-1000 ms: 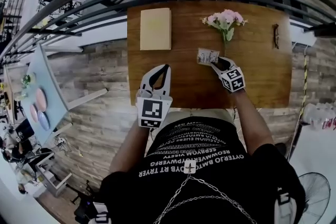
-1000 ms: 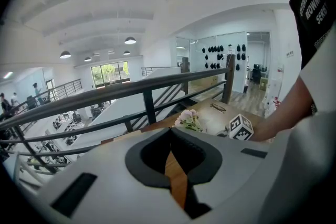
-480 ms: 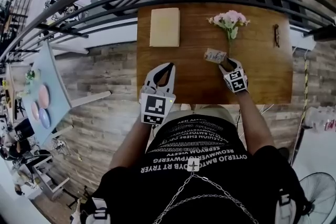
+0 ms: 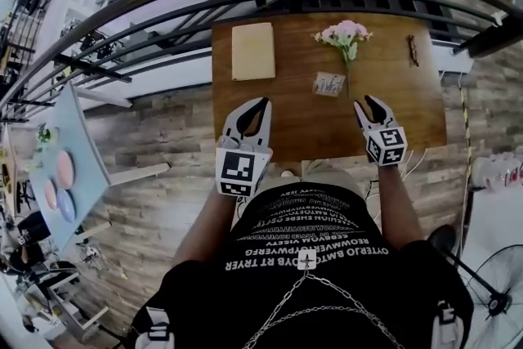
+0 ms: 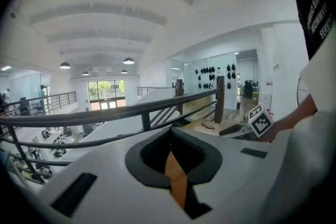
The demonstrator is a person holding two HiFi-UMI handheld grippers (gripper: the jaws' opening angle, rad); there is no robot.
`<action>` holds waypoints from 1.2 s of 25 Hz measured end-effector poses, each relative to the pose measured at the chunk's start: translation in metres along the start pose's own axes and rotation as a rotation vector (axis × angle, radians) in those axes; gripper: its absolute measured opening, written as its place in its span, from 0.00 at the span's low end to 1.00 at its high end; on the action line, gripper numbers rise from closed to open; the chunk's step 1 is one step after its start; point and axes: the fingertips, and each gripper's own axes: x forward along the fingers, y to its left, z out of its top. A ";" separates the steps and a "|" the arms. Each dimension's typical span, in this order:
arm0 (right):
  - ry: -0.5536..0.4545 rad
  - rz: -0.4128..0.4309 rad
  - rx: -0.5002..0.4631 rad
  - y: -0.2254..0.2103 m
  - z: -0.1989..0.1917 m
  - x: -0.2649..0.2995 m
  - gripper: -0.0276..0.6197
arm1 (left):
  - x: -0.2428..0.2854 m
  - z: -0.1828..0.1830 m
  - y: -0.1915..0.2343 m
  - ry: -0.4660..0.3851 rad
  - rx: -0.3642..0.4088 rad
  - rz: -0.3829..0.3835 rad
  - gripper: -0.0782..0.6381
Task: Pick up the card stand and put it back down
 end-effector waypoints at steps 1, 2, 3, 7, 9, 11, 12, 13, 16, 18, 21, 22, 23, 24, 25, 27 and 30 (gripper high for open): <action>-0.040 0.001 0.002 0.008 0.015 -0.012 0.27 | -0.004 0.004 -0.001 -0.013 0.002 -0.007 0.15; -0.071 -0.002 0.000 0.015 0.029 -0.024 0.25 | -0.008 0.006 -0.002 -0.021 0.004 -0.014 0.15; -0.097 -0.015 -0.007 0.021 0.041 -0.036 0.20 | -0.013 0.007 -0.003 -0.025 0.005 -0.021 0.15; -0.132 -0.114 -0.014 0.032 0.080 -0.076 0.07 | -0.029 0.013 -0.006 -0.053 0.023 -0.041 0.15; -0.133 -0.135 -0.008 0.037 0.092 -0.091 0.07 | -0.032 0.015 -0.008 -0.065 0.059 -0.040 0.15; -0.136 -0.146 -0.033 0.044 0.099 -0.103 0.06 | -0.034 0.014 -0.013 -0.064 0.099 -0.042 0.15; -0.138 -0.150 -0.051 0.048 0.102 -0.108 0.06 | -0.035 0.014 -0.015 -0.064 0.110 -0.046 0.15; -0.141 -0.153 -0.067 0.050 0.105 -0.113 0.06 | -0.034 0.014 -0.019 -0.066 0.111 -0.052 0.15; -0.147 -0.157 -0.082 0.053 0.110 -0.128 0.06 | -0.034 0.017 -0.028 -0.074 0.088 -0.066 0.15; -0.150 -0.162 -0.084 0.053 0.112 -0.135 0.06 | -0.035 0.018 -0.033 -0.074 0.082 -0.076 0.15; -0.157 -0.163 -0.093 0.046 0.119 -0.140 0.06 | -0.026 0.020 -0.037 -0.071 0.087 -0.082 0.15; -0.158 -0.161 -0.097 0.042 0.122 -0.141 0.06 | -0.021 0.021 -0.038 -0.070 0.086 -0.077 0.15; -0.158 -0.159 -0.101 0.037 0.124 -0.143 0.06 | -0.017 0.023 -0.041 -0.071 0.083 -0.073 0.15; -0.158 -0.156 -0.106 0.032 0.125 -0.144 0.06 | -0.013 0.026 -0.044 -0.071 0.080 -0.071 0.15; -0.157 -0.153 -0.109 0.028 0.126 -0.146 0.06 | -0.009 0.028 -0.048 -0.071 0.079 -0.070 0.15; -0.157 -0.145 -0.113 0.019 0.127 -0.147 0.06 | 0.000 0.035 -0.058 -0.070 0.083 -0.075 0.15; -0.160 -0.117 -0.126 0.009 0.130 -0.146 0.06 | 0.015 0.042 -0.072 -0.066 0.089 -0.077 0.15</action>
